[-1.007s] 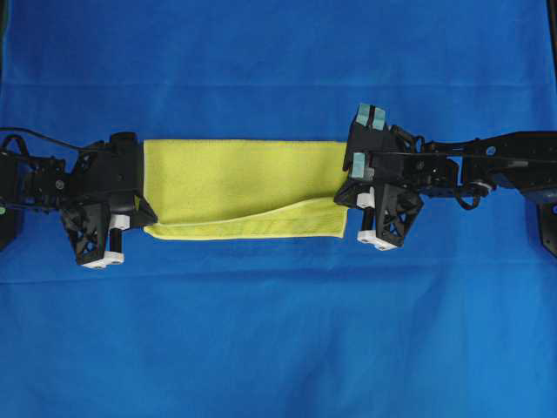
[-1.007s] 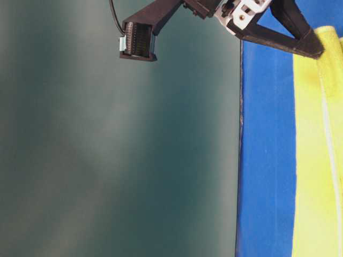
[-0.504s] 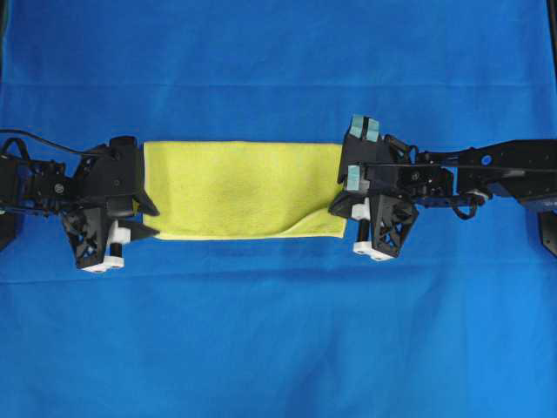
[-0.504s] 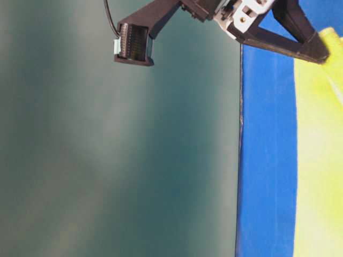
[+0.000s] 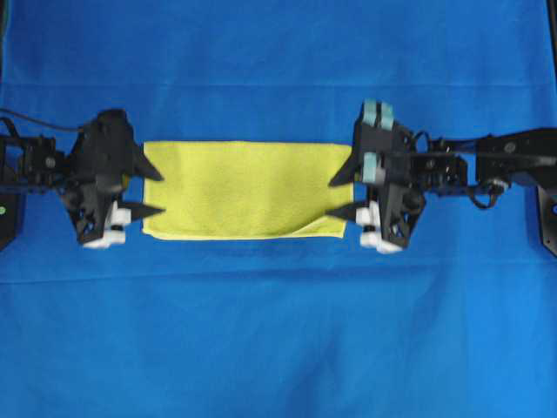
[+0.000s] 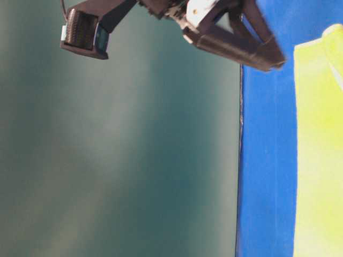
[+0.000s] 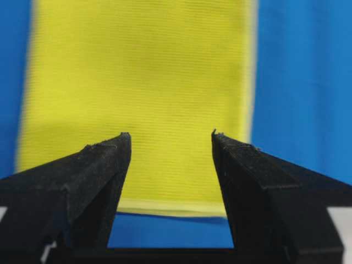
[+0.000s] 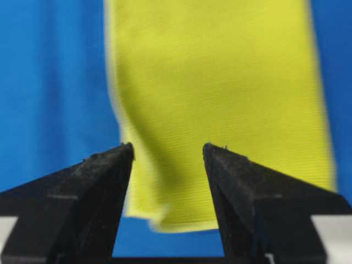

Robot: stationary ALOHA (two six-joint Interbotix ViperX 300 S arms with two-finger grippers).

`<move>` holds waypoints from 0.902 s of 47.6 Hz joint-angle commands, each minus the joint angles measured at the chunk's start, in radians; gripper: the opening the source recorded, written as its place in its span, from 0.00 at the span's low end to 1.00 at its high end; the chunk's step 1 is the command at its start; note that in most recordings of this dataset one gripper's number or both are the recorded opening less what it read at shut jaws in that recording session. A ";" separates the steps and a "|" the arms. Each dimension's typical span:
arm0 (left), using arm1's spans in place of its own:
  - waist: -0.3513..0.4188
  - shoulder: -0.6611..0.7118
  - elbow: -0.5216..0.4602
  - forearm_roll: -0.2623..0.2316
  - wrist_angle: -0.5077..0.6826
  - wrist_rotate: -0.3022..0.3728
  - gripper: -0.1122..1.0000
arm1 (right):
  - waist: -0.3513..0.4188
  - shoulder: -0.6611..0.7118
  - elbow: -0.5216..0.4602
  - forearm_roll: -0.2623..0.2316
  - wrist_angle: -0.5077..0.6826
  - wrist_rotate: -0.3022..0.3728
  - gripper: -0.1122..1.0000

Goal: Fold the yellow towel.
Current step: 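Release both corners and lift the grippers off the towel, then grasp the folded towel's left and right ends with both grippers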

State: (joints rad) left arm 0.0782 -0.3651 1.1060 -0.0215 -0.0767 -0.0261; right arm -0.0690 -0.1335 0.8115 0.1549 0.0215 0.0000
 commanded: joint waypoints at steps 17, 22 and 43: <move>0.238 0.094 -0.031 0.000 -0.034 0.075 0.61 | -0.186 0.081 -0.014 -0.031 -0.008 -0.002 0.62; 0.255 0.147 -0.031 0.000 -0.069 0.078 0.61 | -0.204 0.123 -0.018 -0.032 -0.011 0.000 0.62; 0.285 0.273 -0.029 0.000 -0.081 0.084 0.61 | -0.229 0.213 -0.035 -0.028 -0.029 0.003 0.62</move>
State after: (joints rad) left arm 0.3620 -0.0874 1.0876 -0.0215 -0.1626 0.0568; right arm -0.2991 0.0890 0.7915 0.1258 -0.0031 0.0000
